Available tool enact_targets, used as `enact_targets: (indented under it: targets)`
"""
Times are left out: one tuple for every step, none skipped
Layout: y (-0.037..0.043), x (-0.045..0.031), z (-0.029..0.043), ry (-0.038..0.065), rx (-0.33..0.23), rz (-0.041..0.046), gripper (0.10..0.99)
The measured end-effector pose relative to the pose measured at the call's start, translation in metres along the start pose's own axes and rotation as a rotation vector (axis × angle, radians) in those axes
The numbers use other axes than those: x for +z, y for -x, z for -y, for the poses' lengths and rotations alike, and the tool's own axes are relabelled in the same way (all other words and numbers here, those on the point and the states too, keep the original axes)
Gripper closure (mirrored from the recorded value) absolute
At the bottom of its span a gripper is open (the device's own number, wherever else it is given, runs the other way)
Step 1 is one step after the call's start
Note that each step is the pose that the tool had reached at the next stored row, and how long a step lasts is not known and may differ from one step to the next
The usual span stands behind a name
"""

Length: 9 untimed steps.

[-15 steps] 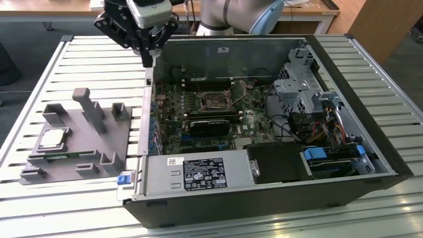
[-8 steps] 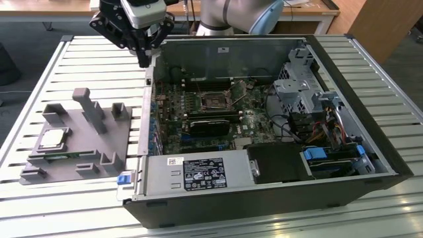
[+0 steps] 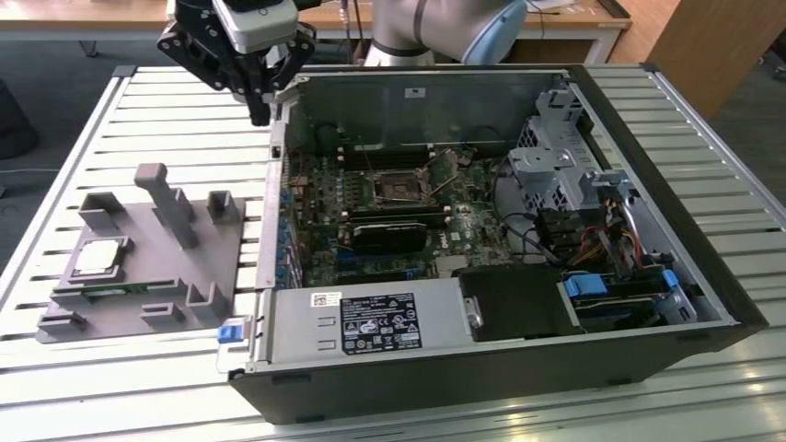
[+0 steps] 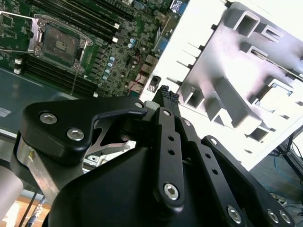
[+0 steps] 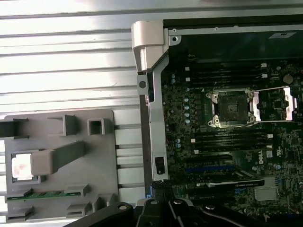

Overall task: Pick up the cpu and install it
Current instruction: 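Reach for the cpu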

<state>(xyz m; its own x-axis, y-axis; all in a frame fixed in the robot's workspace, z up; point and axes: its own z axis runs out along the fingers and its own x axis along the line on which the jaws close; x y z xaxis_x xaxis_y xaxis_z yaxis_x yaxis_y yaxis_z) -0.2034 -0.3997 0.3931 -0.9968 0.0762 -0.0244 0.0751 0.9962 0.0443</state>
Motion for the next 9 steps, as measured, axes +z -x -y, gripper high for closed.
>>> enact_targets:
  targets:
    - [-0.0009,0.0,0.0001,0.0,0.0,0.0,0.98]
    - [-0.0019,0.0,0.0001,0.0,0.0,0.0001,0.98]
    - [-0.0028,0.0,0.0002,0.0,0.0,0.0,0.98]
    - [-0.0037,0.0,0.0003,0.0,0.0,0.0,0.98]
    - [-0.0044,-0.0001,0.0003,0.0,0.0,0.0,0.98]
    - [-0.0053,-0.0001,0.0004,0.0,0.0,0.0,0.98]
    - [-0.0062,-0.0001,0.0005,0.0,0.0,0.0,0.98]
    - [-0.0073,-0.0001,0.0005,0.0,0.0,0.0,0.98]
    - [-0.0084,-0.0001,0.0006,0.0,0.0,0.0,0.98]
